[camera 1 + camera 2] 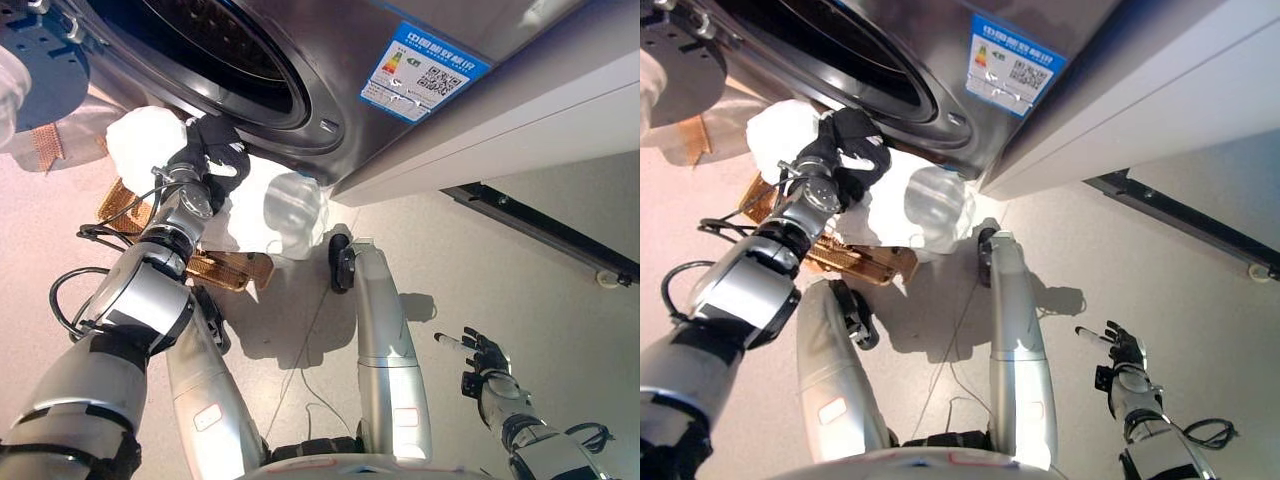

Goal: Put the clothes in the basket into the washing machine.

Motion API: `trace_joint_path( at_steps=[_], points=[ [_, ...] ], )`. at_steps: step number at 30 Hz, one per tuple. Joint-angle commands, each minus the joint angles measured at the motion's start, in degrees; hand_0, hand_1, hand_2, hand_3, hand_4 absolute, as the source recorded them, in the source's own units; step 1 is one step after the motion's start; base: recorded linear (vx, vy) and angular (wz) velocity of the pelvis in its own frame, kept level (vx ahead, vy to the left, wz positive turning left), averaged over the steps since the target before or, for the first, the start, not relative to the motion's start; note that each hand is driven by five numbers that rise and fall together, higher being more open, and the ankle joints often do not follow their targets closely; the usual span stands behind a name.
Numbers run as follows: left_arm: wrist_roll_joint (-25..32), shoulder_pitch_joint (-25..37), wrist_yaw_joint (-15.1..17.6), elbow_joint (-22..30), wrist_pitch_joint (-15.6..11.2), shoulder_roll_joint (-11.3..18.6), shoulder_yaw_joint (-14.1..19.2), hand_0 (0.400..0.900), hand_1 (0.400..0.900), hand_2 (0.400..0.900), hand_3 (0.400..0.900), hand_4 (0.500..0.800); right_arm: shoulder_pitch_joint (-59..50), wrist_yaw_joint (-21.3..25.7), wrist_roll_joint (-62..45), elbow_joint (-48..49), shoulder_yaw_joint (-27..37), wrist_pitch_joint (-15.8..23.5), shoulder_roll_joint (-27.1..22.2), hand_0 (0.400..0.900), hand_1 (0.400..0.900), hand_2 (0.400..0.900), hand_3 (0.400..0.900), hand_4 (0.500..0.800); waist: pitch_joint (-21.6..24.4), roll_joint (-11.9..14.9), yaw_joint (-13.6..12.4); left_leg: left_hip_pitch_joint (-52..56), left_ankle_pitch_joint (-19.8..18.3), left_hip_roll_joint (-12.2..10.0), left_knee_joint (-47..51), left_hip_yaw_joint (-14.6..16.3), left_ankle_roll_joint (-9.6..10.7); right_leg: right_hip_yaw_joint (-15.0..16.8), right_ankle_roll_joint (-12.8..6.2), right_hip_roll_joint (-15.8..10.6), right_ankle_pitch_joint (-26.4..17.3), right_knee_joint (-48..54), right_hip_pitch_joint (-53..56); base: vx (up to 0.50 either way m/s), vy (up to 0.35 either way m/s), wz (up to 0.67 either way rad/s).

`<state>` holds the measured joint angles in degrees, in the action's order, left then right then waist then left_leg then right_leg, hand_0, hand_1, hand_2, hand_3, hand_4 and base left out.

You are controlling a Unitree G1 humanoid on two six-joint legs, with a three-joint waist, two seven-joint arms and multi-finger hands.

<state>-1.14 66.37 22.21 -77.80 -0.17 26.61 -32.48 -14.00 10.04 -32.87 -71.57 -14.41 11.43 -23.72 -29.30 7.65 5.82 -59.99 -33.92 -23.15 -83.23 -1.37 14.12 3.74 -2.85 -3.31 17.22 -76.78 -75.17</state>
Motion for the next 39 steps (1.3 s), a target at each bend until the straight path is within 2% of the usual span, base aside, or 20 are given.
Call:
trace_joint_path(
  at_steps=[1,2,16,24,29,32,33,34,36,37,39],
  points=[
    [-0.28,0.21,1.07,-2.7,-0.3,1.64,-1.66,0.647,0.647,0.647,0.647,0.648,7.17,3.4,-1.81,-1.17,0.34,0.41,-4.03,0.9,0.9,0.9,0.9,0.8,2.31,0.73,1.04,6.09,-4.33,1.95,0.8,3.19,-4.64,0.22,-5.65,-2.87,5.21,-0.53,2.2,0.01,0.021,-0.1],
    [-0.28,0.21,1.07,-2.7,-0.31,1.64,-1.66,0.4,0.4,0.4,0.4,0.5,7.17,3.4,-1.81,-1.17,0.34,0.41,-4.03,0.9,0.9,0.9,0.9,0.8,2.35,0.73,1.03,6.05,-4.34,1.94,0.79,3.2,-4.64,0.23,-5.65,-2.86,5.21,-0.54,2.16,0.0,0.005,-0.04],
    [-0.39,-2.71,0.76,-4.1,-0.23,1.53,-0.48,0.4,0.4,0.4,0.4,0.5,8.8,2.77,-0.35,0.48,0.22,0.86,-4.37,0.9,0.9,0.9,0.9,0.8,5.62,2.71,1.96,4.7,-3.63,1.08,2.36,2.68,-4.37,-0.71,-5.15,-2.39,4.79,1.12,1.92,0.0,0.0,-0.01],
    [-0.26,-4.61,0.07,-4.57,-0.55,1.61,0.26,0.4,0.4,0.4,0.4,0.5,8.86,2.72,0.54,-0.25,0.65,0.54,-4.65,0.9,0.9,0.9,0.9,0.8,7.43,2.72,2.49,4.59,-2.76,1.24,4.35,2.56,-3.97,-1.36,-4.59,-3.01,4.96,2.1,2.71,0.02,-0.004,0.03],
    [0.8,-5.94,-0.55,-3.89,-1.22,1.79,1.16,0.4,0.4,0.4,0.4,0.5,8.7,2.44,1.18,0.32,0.3,0.64,-4.86,0.9,0.9,0.9,0.9,0.8,8.21,2.57,2.69,6.4,-1.12,1.95,9.17,3.19,-3.8,-1.67,-4.26,-3.2,4.11,5.71,5.67,0.05,-0.006,0.09],
    [3.54,-7.09,-1.14,-3.44,-2.08,1.67,2.85,0.4,0.4,0.4,0.4,0.5,8.69,2.28,1.79,0.46,0.38,0.47,-4.65,0.9,0.9,0.9,0.9,0.8,8.71,2.37,2.64,8.73,0.76,2.97,14.23,4.11,-3.84,-1.9,-4.45,-3.28,2.87,9.72,8.25,0.05,-0.016,0.12],
    [7.51,-8.14,-1.72,-2.82,-2.91,1.2,5.25,0.4,0.4,0.4,0.4,0.5,9.12,2.24,2.13,0.24,0.94,0.3,-4.59,0.9,0.9,0.9,0.9,0.8,9.03,2.04,2.52,10.35,2.05,3.87,17.69,4.72,-3.97,-1.93,-4.77,-3.38,1.8,12.64,10.1,0.05,-0.015,0.15],
    [7.53,-8.19,-1.72,-2.79,-2.9,1.2,5.27,0.4,0.4,0.4,0.4,0.5,9.15,2.24,2.14,0.25,0.93,0.29,-4.61,0.9,0.9,0.9,0.9,0.8,8.95,2.08,2.52,10.6,2.16,3.91,17.91,4.8,-3.98,-1.89,-4.77,-3.39,1.73,12.8,10.3,0.07,0.002,0.19],
    [11.88,-9.16,-2.1,-2.33,-3.64,0.8,7.97,0.4,0.4,0.4,0.4,0.5,9.5,2.18,2.61,-0.81,1.63,-0.17,-4.16,0.9,0.9,0.9,0.9,0.8,9.3,1.35,2.24,13.68,3.78,4.99,23.05,5.94,-4.49,-1.47,-5.49,-3.54,0.05,16.36,12.65,0.05,0.033,0.08],
    [11.9,-9.18,-2.11,-2.32,-3.64,0.8,7.99,0.4,0.4,0.4,0.4,0.5,9.49,2.17,2.61,-0.81,1.61,-0.17,-4.19,0.9,0.9,0.9,0.9,0.8,9.19,1.41,2.22,13.97,3.89,5.03,23.29,6.05,-4.5,-1.41,-5.5,-3.54,-0.03,16.52,12.86,0.04,0.039,0.0],
    [15.45,-9.92,-2.22,-1.71,-4.25,0.38,10.1,0.4,0.4,0.4,0.4,0.5,9.52,1.91,2.85,-1.35,1.96,-0.45,-3.9,0.9,0.9,0.9,0.9,0.8,9.19,0.82,1.91,16.69,5.23,5.81,27.23,7.09,-4.92,-1.13,-5.74,-3.86,-1.34,19.63,15.04,0.05,0.045,0.01]
  ],
)
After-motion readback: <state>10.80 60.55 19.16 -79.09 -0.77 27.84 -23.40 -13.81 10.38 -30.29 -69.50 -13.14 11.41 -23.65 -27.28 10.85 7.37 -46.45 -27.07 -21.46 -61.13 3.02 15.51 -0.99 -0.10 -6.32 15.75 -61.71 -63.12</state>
